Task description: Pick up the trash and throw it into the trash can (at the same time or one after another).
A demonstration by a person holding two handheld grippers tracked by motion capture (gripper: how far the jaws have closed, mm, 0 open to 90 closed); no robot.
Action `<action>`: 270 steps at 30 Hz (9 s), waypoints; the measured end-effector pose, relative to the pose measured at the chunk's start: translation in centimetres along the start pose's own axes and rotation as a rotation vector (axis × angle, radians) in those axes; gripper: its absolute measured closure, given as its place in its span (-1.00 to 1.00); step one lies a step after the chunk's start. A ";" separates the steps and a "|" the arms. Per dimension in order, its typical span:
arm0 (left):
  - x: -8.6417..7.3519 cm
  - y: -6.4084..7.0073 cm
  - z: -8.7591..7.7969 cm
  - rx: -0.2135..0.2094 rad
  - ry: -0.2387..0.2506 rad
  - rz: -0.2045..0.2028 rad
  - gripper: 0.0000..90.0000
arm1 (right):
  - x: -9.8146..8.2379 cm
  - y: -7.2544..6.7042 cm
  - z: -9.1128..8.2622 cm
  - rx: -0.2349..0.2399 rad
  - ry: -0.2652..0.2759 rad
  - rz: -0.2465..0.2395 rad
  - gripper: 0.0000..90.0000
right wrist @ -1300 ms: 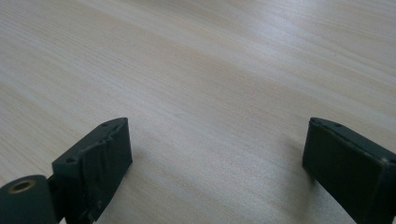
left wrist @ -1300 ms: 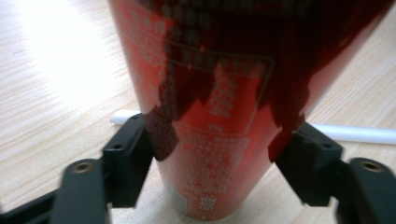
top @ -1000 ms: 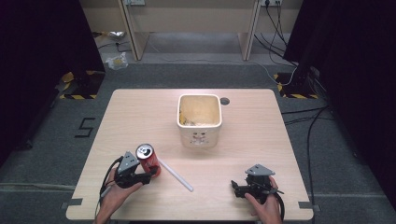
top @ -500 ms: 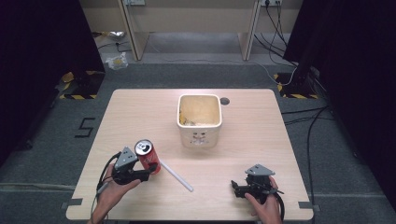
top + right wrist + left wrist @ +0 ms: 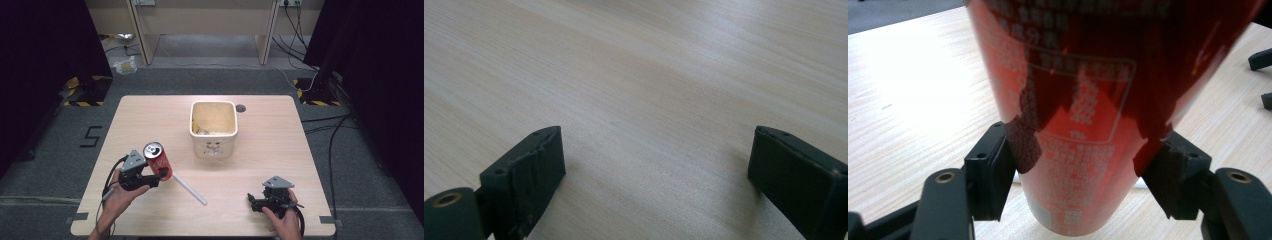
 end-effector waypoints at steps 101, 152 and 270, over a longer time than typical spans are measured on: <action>16.7 0.9 10.2 -0.105 0.000 0.026 -0.25 | 0.0 -0.1 0.0 0.010 0.004 -0.018 -0.81; 15.7 0.4 8.6 -0.104 0.012 0.020 -0.33 | 0.0 -0.1 0.0 0.012 0.006 -0.020 -0.82; -8.9 -3.0 2.7 0.085 -0.151 -0.096 -0.42 | 9.0 -10.1 1.7 0.197 0.095 -0.214 -0.55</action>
Point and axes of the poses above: each handheld gripper's, and its own axes: z roughly forward along the jaws, x roughly out of its top, y roughly to its right, the point moved 9 cm from there along z, roughly forward along the jaws, and after that the axes turned 3 degrees about -y, right-handed, at the moved point
